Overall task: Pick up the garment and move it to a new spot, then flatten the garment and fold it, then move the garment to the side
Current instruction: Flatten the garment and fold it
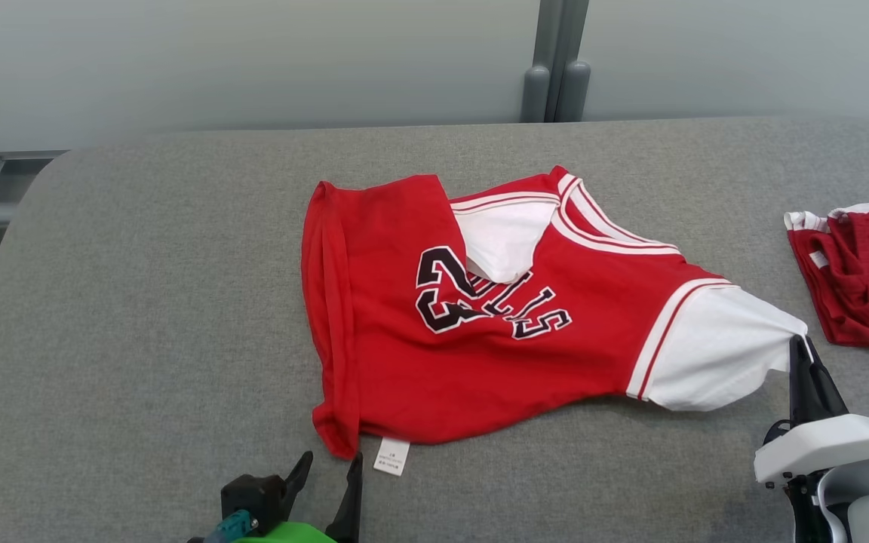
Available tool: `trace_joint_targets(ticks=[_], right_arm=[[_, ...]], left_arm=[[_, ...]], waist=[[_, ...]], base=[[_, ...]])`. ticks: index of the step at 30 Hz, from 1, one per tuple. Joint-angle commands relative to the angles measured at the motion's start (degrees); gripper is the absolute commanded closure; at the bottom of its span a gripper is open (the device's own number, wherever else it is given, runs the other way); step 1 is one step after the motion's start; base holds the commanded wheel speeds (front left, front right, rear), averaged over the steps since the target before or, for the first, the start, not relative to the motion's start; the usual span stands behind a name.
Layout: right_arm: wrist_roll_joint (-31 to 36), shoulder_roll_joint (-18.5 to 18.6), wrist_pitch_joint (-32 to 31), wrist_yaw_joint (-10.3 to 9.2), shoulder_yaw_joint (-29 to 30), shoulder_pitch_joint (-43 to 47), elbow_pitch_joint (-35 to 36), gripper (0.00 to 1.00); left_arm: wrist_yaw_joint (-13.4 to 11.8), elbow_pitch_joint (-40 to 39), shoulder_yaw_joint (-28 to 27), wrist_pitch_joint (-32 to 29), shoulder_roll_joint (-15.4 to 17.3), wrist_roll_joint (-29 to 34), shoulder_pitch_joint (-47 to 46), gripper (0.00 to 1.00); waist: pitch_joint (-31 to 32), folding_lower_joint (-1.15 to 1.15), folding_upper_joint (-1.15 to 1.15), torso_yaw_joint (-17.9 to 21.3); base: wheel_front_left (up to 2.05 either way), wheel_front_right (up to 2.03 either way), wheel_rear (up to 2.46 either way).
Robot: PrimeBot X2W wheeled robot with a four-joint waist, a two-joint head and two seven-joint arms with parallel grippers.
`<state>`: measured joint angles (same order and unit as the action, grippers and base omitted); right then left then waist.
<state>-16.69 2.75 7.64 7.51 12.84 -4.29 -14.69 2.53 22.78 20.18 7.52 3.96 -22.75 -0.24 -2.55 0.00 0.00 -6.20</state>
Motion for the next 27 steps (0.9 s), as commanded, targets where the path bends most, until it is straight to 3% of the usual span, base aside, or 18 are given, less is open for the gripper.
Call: trace_joint_targets(ticks=[1, 11, 27], right_arm=[[-0.2, 0.3, 0.0, -0.04, 0.0, 0.5, 0.4, 1.00], [0.0, 0.3, -0.3, -0.04, -1.0, 0.4, 0.8, 1.00], [0.0, 0.3, 0.2, -0.04, -1.3, -0.4, 1.1, 1.00]], left_arm=[[0.2, 0.4, 0.1, -0.4, 0.1, -0.4, 0.7, 0.00], [-1.8, 6.9, 0.3, 0.1, -0.4, -1.5, -2.8, 0.00], [-0.9, 17.3, 1.9, 5.1, -1.0, -5.4, -9.4, 0.01]], waist=[[0.1, 0.00, 0.00, 0.0], [0.1, 0.00, 0.00, 1.3], [-1.2, 0.00, 0.00, 3.4]], base=[[0.00, 0.00, 0.00], [0.00, 0.00, 0.00], [0.00, 0.00, 0.00]])
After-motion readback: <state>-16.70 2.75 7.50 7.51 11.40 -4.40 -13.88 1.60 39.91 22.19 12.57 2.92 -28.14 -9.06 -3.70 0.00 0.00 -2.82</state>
